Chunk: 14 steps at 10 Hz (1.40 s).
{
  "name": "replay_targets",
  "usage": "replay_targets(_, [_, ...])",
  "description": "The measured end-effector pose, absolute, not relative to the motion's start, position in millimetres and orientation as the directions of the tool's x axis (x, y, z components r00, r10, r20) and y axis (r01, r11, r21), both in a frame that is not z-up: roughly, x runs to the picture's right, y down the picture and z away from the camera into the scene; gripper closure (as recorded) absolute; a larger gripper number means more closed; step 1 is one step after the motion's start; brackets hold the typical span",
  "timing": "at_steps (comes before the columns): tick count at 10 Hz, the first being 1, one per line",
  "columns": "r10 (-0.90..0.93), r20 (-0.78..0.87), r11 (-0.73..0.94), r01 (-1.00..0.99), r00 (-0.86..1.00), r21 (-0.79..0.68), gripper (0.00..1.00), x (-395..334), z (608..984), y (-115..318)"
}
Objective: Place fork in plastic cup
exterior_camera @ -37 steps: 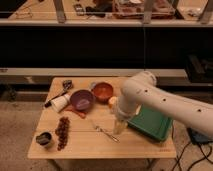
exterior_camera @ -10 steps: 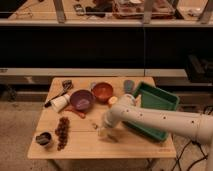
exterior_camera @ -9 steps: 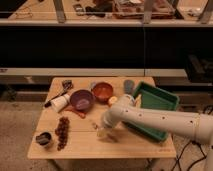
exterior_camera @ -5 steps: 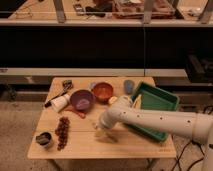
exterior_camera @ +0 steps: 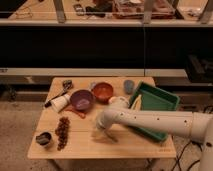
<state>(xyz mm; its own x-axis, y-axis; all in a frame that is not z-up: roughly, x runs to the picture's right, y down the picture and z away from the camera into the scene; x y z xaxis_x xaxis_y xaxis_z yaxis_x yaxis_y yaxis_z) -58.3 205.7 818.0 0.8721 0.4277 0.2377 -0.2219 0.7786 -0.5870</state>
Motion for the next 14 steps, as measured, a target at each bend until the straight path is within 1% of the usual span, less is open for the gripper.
replay_targets(4, [0.437, 0.274, 0.775, -0.203, 0.857, -0.599, 0.35, -62, 827, 198])
replay_targets(8, [0.452, 0.288, 0.744, -0.178, 0.844, -0.644, 0.35, -62, 838, 204])
replay_targets(9, [0.454, 0.29, 0.74, -0.175, 0.842, -0.649, 0.37, -61, 840, 206])
replay_targets(11, [0.449, 0.303, 0.74, -0.159, 0.841, -0.654, 0.53, -62, 842, 209])
replay_targets(13, [0.452, 0.31, 0.736, -0.153, 0.836, -0.659, 0.75, -63, 845, 212])
replay_targets(14, [0.455, 0.313, 0.735, -0.154, 0.834, -0.66, 0.85, -62, 846, 212])
